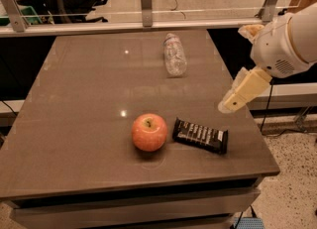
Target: Move rxbar chocolate near apple
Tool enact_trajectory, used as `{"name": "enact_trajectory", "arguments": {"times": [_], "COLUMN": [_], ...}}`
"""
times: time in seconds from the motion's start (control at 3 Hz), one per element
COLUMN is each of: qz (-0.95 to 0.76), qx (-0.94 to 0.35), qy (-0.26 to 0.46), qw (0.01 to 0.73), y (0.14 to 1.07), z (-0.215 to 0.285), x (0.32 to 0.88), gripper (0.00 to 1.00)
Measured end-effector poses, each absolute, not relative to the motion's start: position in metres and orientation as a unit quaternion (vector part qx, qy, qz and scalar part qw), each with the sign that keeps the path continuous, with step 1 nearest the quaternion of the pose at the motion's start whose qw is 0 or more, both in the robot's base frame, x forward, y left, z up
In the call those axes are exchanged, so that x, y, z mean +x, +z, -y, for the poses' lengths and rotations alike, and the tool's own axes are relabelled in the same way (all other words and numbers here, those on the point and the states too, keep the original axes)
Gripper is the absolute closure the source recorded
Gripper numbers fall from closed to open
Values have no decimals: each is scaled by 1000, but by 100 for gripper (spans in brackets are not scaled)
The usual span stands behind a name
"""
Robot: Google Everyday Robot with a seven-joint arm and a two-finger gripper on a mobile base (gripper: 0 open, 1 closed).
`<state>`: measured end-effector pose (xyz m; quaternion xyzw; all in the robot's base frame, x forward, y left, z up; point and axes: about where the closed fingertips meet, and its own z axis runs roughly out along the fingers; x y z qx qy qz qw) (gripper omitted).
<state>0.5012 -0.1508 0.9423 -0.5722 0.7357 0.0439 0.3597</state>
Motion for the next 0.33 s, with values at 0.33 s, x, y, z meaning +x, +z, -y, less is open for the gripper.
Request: {"name": "enact_trajectory", "arguments": {"times": [0.33], "qz": [-736], "qx": [-572], "qy": [44], "qw": [359], "y": [942], "z": [151], "x": [501], "gripper": [0]}}
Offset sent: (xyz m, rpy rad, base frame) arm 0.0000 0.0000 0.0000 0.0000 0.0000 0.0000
